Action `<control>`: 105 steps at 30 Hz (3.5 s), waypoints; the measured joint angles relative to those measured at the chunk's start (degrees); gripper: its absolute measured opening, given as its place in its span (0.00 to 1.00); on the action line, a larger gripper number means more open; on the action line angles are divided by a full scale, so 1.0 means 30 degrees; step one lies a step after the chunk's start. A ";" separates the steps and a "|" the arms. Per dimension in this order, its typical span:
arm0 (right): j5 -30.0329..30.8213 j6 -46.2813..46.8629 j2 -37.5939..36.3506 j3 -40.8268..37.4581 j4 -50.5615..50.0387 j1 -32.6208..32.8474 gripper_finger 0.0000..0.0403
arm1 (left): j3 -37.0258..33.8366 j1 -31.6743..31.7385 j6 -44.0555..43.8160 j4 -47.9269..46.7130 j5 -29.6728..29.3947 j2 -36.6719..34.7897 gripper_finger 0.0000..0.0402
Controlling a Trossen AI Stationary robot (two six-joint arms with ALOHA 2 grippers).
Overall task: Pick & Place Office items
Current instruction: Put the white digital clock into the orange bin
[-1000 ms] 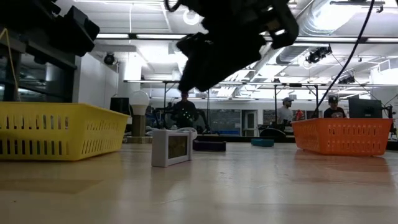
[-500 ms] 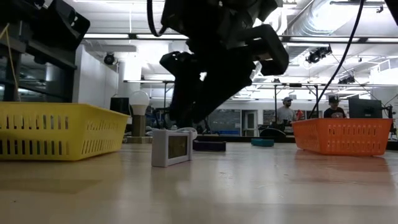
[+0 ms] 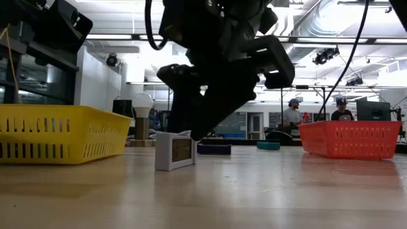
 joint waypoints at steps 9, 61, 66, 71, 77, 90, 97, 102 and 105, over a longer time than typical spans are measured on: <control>-0.0006 0.0011 0.0007 0.0006 0.0329 -0.0486 0.44 | 0.0000 0.0000 -0.0004 -0.0011 0.0007 0.0000 0.57; -0.0458 0.0273 0.0736 -0.0154 0.0581 -0.0575 0.20 | 0.0000 0.0007 0.0003 0.0000 0.0029 0.0000 0.57; -0.0487 0.0273 0.0736 -0.0154 0.0573 -0.0575 0.17 | 0.0000 0.0007 0.0003 -0.0001 0.0032 0.0004 0.57; -0.0502 0.0273 0.0736 -0.0154 0.0573 -0.0575 0.16 | 0.0000 0.0007 0.0003 -0.0004 0.0029 0.0000 0.57; -0.0502 0.0273 0.0736 -0.0154 0.0572 -0.0575 0.16 | 0.0000 0.0007 0.0003 -0.0002 0.0029 0.0000 0.57; -0.2605 0.1719 -0.1267 -0.0142 -0.1390 -0.1870 0.16 | 0.0000 0.0007 0.0018 0.0000 0.0029 0.0001 0.57; -0.3132 0.2295 -0.2565 -0.0142 -0.3791 -0.3505 0.16 | -0.0015 0.0005 0.0025 0.0048 0.0061 0.0116 0.57; -0.3164 0.2478 -0.2927 -0.0158 -0.5714 -0.4468 0.16 | -0.0015 0.0007 0.0023 0.0067 0.0246 0.0310 0.57; -0.3185 0.2583 -0.3016 -0.0125 -0.6487 -0.4968 0.16 | -0.0015 0.0007 0.0018 -0.0006 0.0360 0.0354 0.57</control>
